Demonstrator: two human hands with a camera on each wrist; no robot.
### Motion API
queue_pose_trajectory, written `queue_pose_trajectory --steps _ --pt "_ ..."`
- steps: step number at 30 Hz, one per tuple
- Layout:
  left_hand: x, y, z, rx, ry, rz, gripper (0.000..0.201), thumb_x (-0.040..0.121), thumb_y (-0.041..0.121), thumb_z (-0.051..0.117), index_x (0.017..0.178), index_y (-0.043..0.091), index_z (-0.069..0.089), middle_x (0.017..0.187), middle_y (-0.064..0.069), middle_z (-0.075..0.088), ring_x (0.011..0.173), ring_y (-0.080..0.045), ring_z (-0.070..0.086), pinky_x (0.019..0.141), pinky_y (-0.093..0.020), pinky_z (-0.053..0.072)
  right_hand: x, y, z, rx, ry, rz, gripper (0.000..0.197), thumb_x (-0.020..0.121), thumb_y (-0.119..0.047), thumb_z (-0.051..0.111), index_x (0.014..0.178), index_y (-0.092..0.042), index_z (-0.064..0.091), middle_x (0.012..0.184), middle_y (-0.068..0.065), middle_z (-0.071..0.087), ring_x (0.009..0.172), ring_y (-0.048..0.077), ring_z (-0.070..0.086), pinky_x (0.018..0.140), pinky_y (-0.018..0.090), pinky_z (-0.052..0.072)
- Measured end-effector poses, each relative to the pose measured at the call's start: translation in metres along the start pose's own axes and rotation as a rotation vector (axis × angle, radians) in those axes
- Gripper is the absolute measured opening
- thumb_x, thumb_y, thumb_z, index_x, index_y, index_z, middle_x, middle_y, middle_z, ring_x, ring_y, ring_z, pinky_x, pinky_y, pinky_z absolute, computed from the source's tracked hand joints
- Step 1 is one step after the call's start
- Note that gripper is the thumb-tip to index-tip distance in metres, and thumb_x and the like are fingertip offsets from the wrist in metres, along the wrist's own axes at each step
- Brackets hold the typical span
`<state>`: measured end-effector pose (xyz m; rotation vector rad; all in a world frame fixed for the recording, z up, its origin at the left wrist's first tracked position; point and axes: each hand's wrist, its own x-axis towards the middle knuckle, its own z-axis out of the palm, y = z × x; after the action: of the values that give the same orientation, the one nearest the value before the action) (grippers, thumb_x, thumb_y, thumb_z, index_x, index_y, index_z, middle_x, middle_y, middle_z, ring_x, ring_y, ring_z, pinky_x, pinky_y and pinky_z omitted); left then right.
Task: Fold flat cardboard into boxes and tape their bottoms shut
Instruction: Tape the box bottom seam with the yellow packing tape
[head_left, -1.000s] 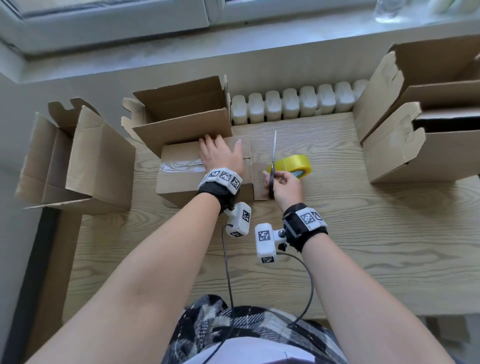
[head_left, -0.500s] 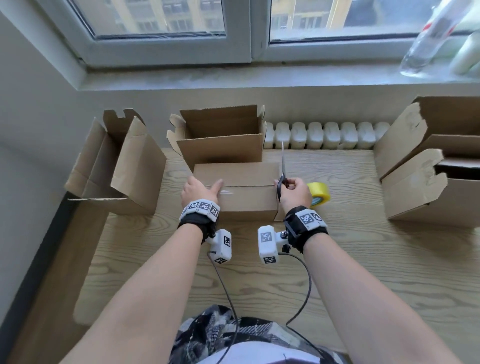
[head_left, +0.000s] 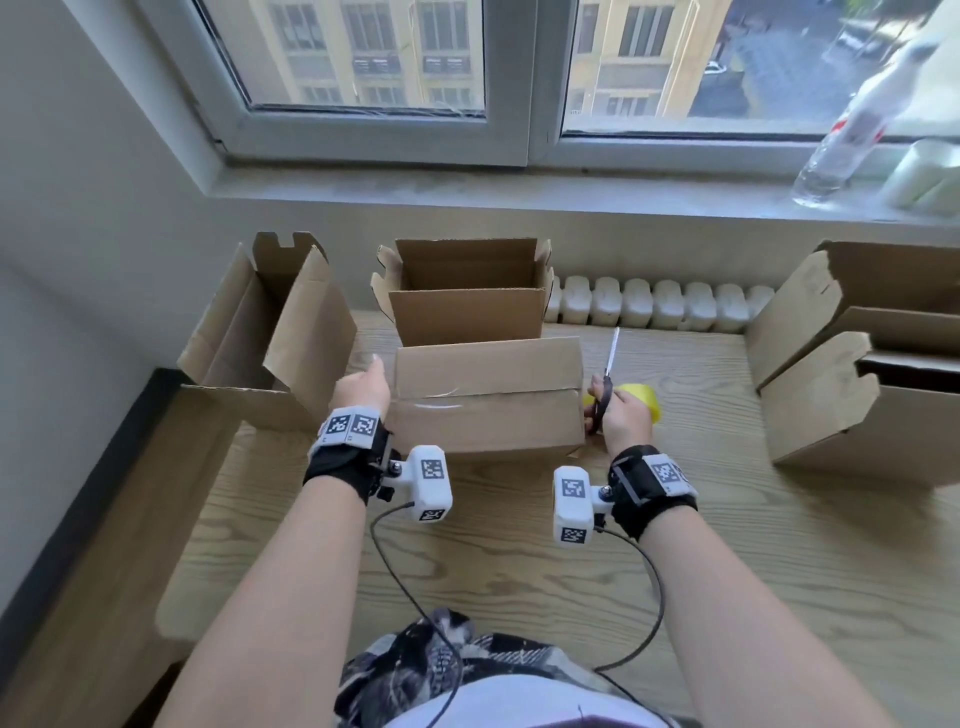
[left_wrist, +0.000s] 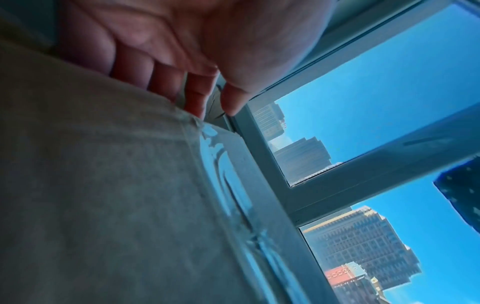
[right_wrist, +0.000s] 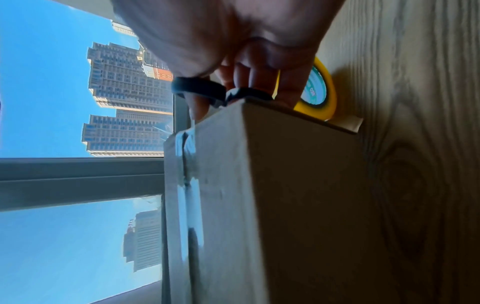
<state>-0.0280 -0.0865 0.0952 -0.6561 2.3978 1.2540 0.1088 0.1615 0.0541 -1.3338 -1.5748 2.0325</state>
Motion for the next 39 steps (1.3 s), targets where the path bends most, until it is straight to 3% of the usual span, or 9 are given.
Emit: queue_pose_trajectory --steps 3,8,14,20,25,30,33,36,39 --pt "-0.008 -0.005 -0.015 -0.001 -0.016 -0.039 0.068 0.086 0.069 0.047 0.12 0.012 0.062 0.117 -0.011 0.065 0.101 -0.034 0.06 0.095 -0.042 0.047 -0.011 -0.009 0.002 0.096 -0.103 -0.03 0.019 0.093 -0.02 0.067 0.094 -0.001 0.066 0.061 0.008 0.05 0.037 0.011 0.042 0.038 0.019 0.037" --pt "-0.023 -0.01 -0.041 -0.16 -0.095 -0.066 0.089 0.07 0.084 0.05 0.113 0.008 0.063 0.095 -0.01 0.068 0.081 -0.029 0.066 0.079 -0.04 0.055 -0.024 -0.026 -0.002 0.054 -0.28 -0.152 0.015 0.091 -0.023 0.068 0.092 -0.008 0.068 0.059 0.004 0.053 0.047 0.013 0.045 0.042 0.022 0.039" --pt "-0.034 -0.024 -0.06 -0.449 -0.37 -0.06 0.021 0.085 0.021 0.059 0.104 0.012 0.058 0.103 -0.01 0.065 0.07 -0.025 0.067 0.061 -0.034 0.054 -0.045 -0.035 -0.001 0.133 -0.285 -0.235 0.005 0.095 -0.017 0.063 0.091 -0.013 0.063 0.053 -0.002 0.056 0.042 0.009 0.047 0.041 0.019 0.042" --pt "-0.03 -0.052 -0.053 -0.376 -0.362 0.16 0.089 0.062 -0.015 0.056 0.142 0.024 0.046 0.137 -0.004 0.057 0.123 -0.026 0.056 0.088 -0.04 0.054 -0.057 -0.011 0.008 -0.002 -0.262 -0.252 0.005 0.096 -0.013 0.061 0.097 -0.015 0.065 0.057 -0.003 0.058 0.045 0.005 0.052 0.045 0.02 0.045" --pt "-0.049 -0.057 -0.042 -0.278 -0.146 0.22 0.071 0.074 -0.028 0.049 0.137 0.002 0.046 0.138 -0.014 0.053 0.125 -0.026 0.053 0.089 -0.03 0.047 -0.051 0.031 0.007 -0.161 -0.27 -0.243 0.013 0.098 -0.016 0.057 0.111 -0.019 0.061 0.078 0.004 0.061 0.063 0.013 0.057 0.056 0.025 0.048" --pt "-0.046 -0.052 -0.025 -0.145 -0.096 0.076 0.05 0.087 0.006 0.057 0.135 0.015 0.054 0.14 -0.007 0.055 0.128 -0.03 0.048 0.107 -0.036 0.039 -0.052 0.054 -0.002 -0.558 -0.203 -0.311 0.027 0.098 -0.011 0.05 0.122 -0.024 0.051 0.097 0.0 0.068 0.087 0.024 0.066 0.071 0.031 0.052" --pt "-0.054 -0.046 -0.009 -0.264 -0.191 -0.11 0.042 0.095 0.038 0.044 0.128 0.014 0.047 0.132 -0.006 0.048 0.119 -0.038 0.055 0.104 -0.043 0.044 -0.057 0.071 -0.003 -0.712 -0.207 -0.297 0.034 0.094 -0.01 0.053 0.122 -0.028 0.05 0.112 0.004 0.07 0.103 0.027 0.067 0.088 0.042 0.055" --pt "-0.042 -0.056 0.012 -0.356 -0.305 -0.268 0.104 0.061 0.086 0.049 0.141 0.02 0.041 0.143 -0.002 0.047 0.117 -0.038 0.057 0.098 -0.052 0.048 -0.066 0.08 -0.003 -0.83 -0.265 -0.31 0.038 0.09 -0.003 0.053 0.122 -0.024 0.05 0.105 0.002 0.067 0.094 0.025 0.064 0.078 0.029 0.048" --pt "-0.032 -0.064 0.03 -0.297 -0.287 -0.316 0.15 0.018 0.098 0.061 0.149 0.03 0.034 0.142 -0.009 0.051 0.107 -0.039 0.063 0.09 -0.057 0.05 -0.072 0.078 -0.004 -0.861 -0.289 -0.314 0.035 0.089 0.002 0.05 0.108 -0.028 0.049 0.099 0.0 0.062 0.087 0.019 0.055 0.073 0.023 0.038"
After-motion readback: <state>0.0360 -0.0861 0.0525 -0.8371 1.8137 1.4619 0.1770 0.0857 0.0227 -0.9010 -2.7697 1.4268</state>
